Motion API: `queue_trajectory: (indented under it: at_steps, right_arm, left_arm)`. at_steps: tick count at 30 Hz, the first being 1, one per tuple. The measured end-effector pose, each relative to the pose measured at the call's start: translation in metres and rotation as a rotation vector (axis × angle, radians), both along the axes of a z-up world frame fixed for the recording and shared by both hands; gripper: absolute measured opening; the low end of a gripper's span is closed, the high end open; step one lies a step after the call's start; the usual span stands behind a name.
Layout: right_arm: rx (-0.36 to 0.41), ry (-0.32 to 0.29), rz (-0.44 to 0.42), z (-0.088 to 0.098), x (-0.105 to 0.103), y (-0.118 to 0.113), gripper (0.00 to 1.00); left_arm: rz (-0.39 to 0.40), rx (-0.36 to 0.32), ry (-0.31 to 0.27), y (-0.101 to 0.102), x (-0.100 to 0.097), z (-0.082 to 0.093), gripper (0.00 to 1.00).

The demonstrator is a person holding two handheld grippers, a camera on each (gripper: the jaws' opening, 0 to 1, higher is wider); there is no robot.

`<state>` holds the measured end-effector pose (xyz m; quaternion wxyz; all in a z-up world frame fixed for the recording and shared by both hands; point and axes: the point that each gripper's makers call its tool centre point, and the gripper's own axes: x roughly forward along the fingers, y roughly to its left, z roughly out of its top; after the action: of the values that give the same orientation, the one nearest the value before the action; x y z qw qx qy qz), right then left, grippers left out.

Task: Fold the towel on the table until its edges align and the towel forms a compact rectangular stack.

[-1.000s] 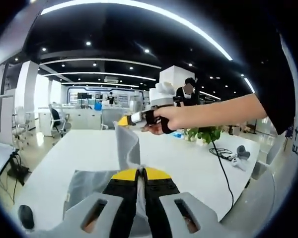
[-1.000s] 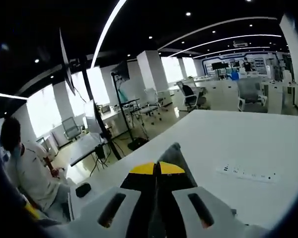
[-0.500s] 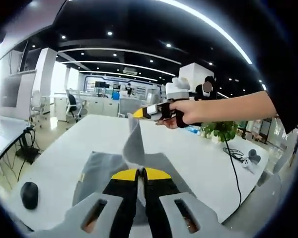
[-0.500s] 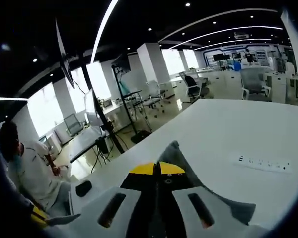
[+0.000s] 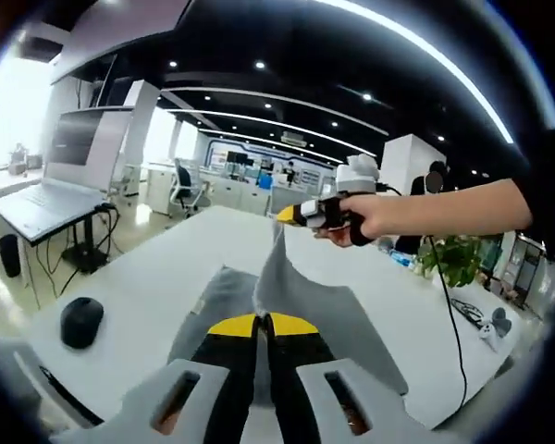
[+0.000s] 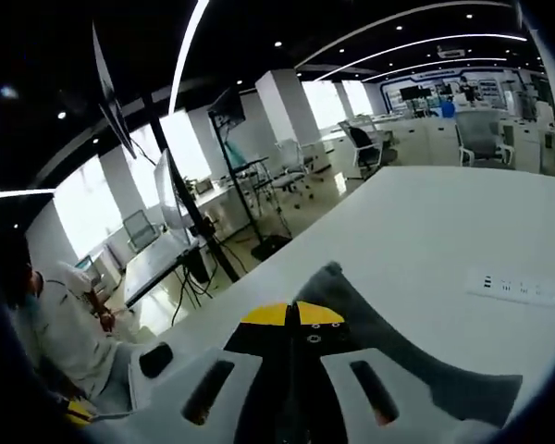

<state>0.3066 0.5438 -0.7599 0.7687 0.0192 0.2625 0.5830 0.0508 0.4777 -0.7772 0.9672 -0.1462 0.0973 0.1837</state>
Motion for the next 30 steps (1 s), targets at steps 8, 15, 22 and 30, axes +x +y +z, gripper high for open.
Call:
queue_trajectory:
  at_steps: [8,15,22,30]
  right_arm:
    - [-0.022,0.036,0.018,-0.029,-0.005,0.026,0.00]
    - [-0.056,0.050,0.038,-0.057,-0.010,0.048,0.00]
    - [-0.090,0.077,0.038,-0.089,-0.013,0.060,0.00]
    - [-0.101,0.086,0.030,-0.113,-0.015,0.072,0.00]
  left_arm:
    - [0.073,-0.075,-0.014,0.018,-0.003,-0.024,0.03]
    - [0.156,-0.124,0.000,0.030,-0.006,-0.043,0.03]
    - [0.198,-0.164,0.022,0.040,-0.009,-0.069,0.03]
    - [0.226,-0.176,0.047,0.050,-0.011,-0.087,0.03]
